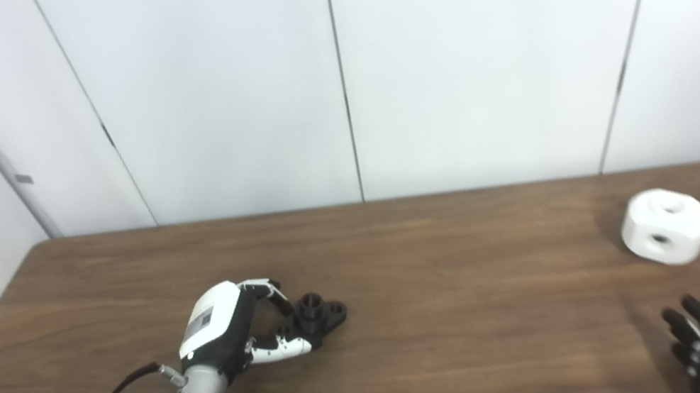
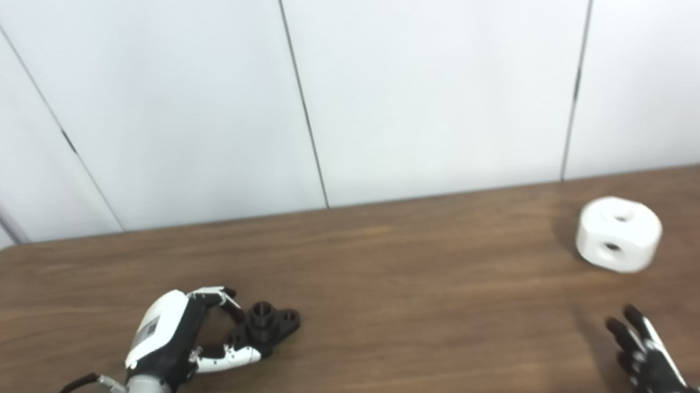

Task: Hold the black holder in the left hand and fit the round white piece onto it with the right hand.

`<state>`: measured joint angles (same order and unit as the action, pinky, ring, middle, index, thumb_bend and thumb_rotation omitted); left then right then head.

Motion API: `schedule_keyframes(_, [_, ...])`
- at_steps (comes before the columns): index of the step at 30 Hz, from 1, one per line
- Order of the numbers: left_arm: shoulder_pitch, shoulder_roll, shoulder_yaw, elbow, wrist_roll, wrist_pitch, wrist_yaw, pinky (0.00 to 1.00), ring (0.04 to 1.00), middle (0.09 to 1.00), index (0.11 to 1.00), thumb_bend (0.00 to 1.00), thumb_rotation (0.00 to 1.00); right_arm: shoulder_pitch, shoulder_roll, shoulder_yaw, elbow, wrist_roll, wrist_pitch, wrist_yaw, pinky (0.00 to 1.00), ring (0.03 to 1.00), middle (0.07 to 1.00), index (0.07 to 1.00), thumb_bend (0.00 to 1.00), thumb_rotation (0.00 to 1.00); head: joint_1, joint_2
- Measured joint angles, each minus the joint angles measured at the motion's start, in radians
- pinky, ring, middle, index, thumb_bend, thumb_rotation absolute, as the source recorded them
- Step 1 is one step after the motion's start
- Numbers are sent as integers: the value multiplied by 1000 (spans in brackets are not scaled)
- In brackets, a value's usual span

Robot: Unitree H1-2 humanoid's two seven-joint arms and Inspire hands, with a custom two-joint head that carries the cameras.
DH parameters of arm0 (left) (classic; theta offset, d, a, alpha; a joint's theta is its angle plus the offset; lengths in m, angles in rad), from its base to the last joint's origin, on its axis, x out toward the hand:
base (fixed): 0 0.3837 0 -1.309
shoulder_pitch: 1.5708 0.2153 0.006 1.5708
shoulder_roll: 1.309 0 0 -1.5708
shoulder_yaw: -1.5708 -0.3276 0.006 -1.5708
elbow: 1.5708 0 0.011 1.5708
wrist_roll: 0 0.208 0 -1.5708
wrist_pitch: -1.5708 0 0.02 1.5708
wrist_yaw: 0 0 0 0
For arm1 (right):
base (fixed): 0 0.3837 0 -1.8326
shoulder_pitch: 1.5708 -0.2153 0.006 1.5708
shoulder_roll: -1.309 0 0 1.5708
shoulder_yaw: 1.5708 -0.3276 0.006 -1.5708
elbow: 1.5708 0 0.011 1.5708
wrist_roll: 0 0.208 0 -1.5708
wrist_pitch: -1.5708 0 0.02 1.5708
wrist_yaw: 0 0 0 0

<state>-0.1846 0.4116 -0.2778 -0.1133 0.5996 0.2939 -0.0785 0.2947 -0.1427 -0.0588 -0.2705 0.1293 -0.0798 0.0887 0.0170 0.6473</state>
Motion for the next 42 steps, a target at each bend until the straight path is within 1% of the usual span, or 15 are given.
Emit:
schedule_keyframes(3, [27,-5,-17,-56,8,0,-33,773,871,811,486,524,55,3,1,12,-14,-2,18,-14,1000,989,958,1000,645,1000,-20,21])
schedule_keyframes(4, [36,-9,-21,-74,8,0,-43,760,867,812,486,524,54,3,1,14,-21,-3,28,-18,1000,992,958,1000,649,1000,-20,22])
schedule_keyframes(5, [44,-14,-28,-90,10,-1,-47,758,868,813,486,524,54,3,1,16,-31,-3,40,-23,1000,991,958,1000,650,1000,-20,22])
schedule_keyframes(7, [61,-24,-43,-121,16,-2,-61,768,874,818,486,524,54,3,2,26,-41,-5,56,-32,1000,990,959,1000,650,1000,-37,43])
schedule_keyframes(8, [69,-28,-54,-135,28,-3,-68,776,872,819,486,524,55,3,2,28,-47,-6,66,-36,1000,992,961,1000,647,1000,-37,43])
schedule_keyframes(9, [75,-30,-62,-143,35,-10,-74,774,866,817,486,524,55,3,2,32,-53,-7,75,-40,1000,996,965,1000,643,1000,-49,58])
schedule_keyframes(12, [92,-32,-86,-151,58,-50,-77,757,860,815,486,524,54,3,3,50,-68,-12,93,-45,1000,1000,966,1000,641,1000,-61,75])
schedule_keyframes(13, [98,-33,-93,-154,67,-64,-77,757,856,814,486,524,55,3,3,53,-72,-14,100,-47,1000,1000,966,1000,644,1000,-61,75])
schedule_keyframes(15, [109,-40,-105,-162,74,-80,-76,774,867,818,486,524,54,3,3,53,-79,-14,113,-51,1000,1000,968,1000,643,1000,-66,84])
schedule_keyframes(18, [136,-62,-122,-174,74,-113,-77,798,882,822,486,523,52,3,3,56,-85,-14,121,-52,1000,1000,963,1000,653,1000,-71,91])
schedule_keyframes(22, [166,-99,-164,-185,71,-158,-84,809,891,822,486,523,54,3,4,61,-103,-21,148,-54,1000,1000,961,1000,658,1000,-88,106])
schedule_keyframes(25, [173,-117,-186,-187,73,-179,-94,815,899,826,486,523,54,3,4,62,-107,-23,155,-57,1000,1000,963,1000,664,1000,-97,117])
schedule_keyframes(34, [191,-129,-215,-187,86,-212,-107,853,905,825,485,523,54,6,5,58,-157,-15,212,-66,1000,1000,956,1000,633,1000,-123,133])
schedule_keyframes(38, [200,-135,-216,-187,95,-227,-109,868,903,822,485,523,54,6,5,39,-184,-37,237,-93,1000,989,932,992,611,931,-132,135])
schedule_keyframes(42, [205,-136,-222,-187,121,-232,-117,901,902,819,485,523,54,5,0,4,-185,-38,255,-102,1000,990,943,988,585,856,-140,134])
